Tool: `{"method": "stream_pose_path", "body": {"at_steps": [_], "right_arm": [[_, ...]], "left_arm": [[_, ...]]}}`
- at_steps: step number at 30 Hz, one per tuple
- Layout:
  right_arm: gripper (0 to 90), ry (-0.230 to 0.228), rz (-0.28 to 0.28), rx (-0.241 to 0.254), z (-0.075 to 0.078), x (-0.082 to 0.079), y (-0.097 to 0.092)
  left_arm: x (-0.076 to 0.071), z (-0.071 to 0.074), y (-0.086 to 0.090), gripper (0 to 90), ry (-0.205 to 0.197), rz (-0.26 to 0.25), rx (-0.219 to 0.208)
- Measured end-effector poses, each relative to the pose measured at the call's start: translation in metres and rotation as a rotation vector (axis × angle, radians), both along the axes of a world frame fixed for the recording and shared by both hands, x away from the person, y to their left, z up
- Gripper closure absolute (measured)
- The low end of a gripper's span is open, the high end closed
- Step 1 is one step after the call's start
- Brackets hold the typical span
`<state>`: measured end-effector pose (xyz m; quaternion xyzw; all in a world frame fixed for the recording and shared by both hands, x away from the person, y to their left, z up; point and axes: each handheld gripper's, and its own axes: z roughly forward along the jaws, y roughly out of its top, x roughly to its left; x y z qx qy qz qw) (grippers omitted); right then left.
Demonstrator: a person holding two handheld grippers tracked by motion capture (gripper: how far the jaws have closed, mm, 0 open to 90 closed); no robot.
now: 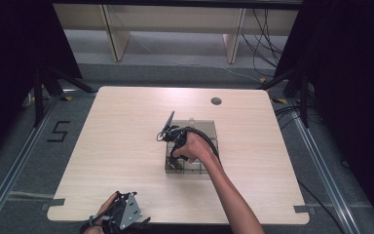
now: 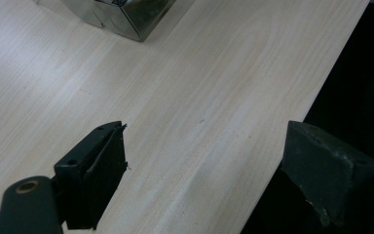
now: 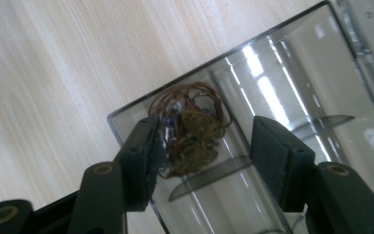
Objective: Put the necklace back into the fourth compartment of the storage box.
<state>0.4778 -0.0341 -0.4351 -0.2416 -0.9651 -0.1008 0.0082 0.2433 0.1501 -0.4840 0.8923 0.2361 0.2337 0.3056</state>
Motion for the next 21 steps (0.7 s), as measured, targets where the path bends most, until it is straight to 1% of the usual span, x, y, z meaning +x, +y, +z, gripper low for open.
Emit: {"method": "stream_pose_path", "body": {"at_steps": [1,2,3,4,5,6,7,8,9,10,11,12,13,14,15,17,18,19,21], "right_arm": [[44.4,-0.006,-0.008,0.005,0.003,-0.001,-0.002],[44.3,-0.017,0.004,0.014,0.005,-0.001,-0.004],[44.3,-0.027,0.004,0.02,0.009,-0.002,-0.007],[44.1,-0.034,-0.004,0.023,0.011,-0.004,-0.008],[43.9,-0.035,-0.011,0.021,0.013,-0.006,-0.01],[43.9,-0.048,0.002,0.032,0.015,-0.006,-0.013],[43.9,-0.045,-0.007,0.033,0.018,-0.008,-0.016],[43.8,-0.053,0.007,0.044,0.019,-0.009,-0.019],[43.5,-0.054,-0.009,0.038,0.021,-0.012,-0.021],[43.0,-0.062,-0.004,0.052,0.021,-0.013,-0.024],[42.6,-0.059,0.005,0.05,0.023,-0.014,-0.027],[42.2,-0.063,-0.006,0.052,0.025,-0.016,-0.03],[41.8,-0.068,-0.004,0.068,0.025,-0.017,-0.034],[41.4,-0.069,-0.004,0.075,0.026,-0.017,-0.036],[41.0,-0.081,0.001,0.077,0.026,-0.018,-0.04],[40.4,-0.078,-0.018,0.083,0.028,-0.021,-0.046],[40.1,-0.082,-0.014,0.097,0.029,-0.021,-0.05],[39.8,-0.091,-0.004,0.101,0.029,-0.021,-0.052],[39.4,-0.082,-0.026,0.106,0.03,-0.024,-0.056]], "left_arm": [[0.0,0.001,0.0,15.6,0.005,-0.004,0.002],[0.0,0.0,0.0,15.6,-0.002,0.003,0.003],[0.0,0.0,0.0,15.6,0.001,0.001,0.002],[0.0,0.0,-0.001,15.6,-0.005,0.004,0.003],[0.0,0.0,-0.001,15.6,-0.003,0.001,0.002],[0.0,0.0,-0.001,15.6,-0.002,0.003,0.002],[0.0,-0.001,-0.001,15.6,-0.002,0.004,0.001],[0.0,-0.001,-0.001,15.6,-0.002,0.003,0.001],[0.0,0.0,0.0,15.6,0.006,-0.002,0.002],[0.0,0.0,0.0,15.6,0.003,-0.003,0.001],[0.0,0.0,0.001,15.6,0.007,-0.001,0.005],[0.001,0.0,0.001,15.6,0.004,0.003,0.001],[0.001,-0.001,0.0,15.6,-0.001,0.009,0.001],[0.001,-0.001,0.0,15.6,0.0,0.008,0.001],[0.001,-0.001,0.001,15.6,-0.001,0.009,0.001],[0.001,-0.001,0.001,15.6,-0.001,0.011,0.002],[0.001,-0.001,0.001,15.6,0.002,0.009,0.001],[0.001,-0.001,0.0,15.6,0.002,0.009,0.002],[0.001,-0.002,0.0,15.6,0.001,0.009,0.004]]}}
